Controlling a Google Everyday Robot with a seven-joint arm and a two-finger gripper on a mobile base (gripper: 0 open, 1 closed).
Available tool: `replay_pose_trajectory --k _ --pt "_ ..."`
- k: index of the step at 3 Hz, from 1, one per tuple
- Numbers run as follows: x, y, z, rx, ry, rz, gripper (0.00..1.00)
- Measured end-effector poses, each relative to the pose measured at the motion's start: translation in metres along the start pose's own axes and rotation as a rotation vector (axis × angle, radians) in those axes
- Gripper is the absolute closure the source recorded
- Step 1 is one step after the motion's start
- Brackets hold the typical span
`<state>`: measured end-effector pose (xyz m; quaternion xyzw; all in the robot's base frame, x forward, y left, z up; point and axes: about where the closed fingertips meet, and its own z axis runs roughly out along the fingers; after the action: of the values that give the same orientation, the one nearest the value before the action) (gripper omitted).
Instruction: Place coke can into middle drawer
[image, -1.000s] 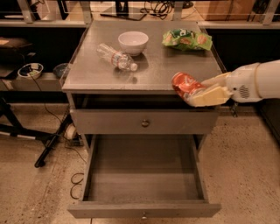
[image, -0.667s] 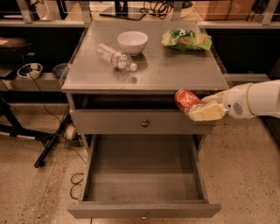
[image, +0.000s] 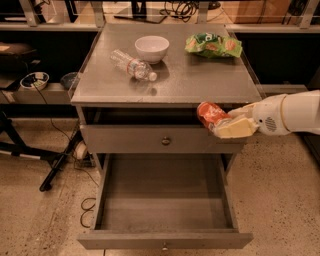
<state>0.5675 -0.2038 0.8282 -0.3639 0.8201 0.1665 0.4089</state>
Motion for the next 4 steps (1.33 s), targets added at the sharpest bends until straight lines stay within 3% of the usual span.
replay_pose_trajectory --k 1,3,4 --pt "0.008 0.01 -0.007 0.019 -0.004 0.029 1.0" --pt "0.051 0.023 -0.007 0.043 0.02 0.121 1.0" --pt "0.074 0.035 0.003 -0.002 0.016 0.154 1.0"
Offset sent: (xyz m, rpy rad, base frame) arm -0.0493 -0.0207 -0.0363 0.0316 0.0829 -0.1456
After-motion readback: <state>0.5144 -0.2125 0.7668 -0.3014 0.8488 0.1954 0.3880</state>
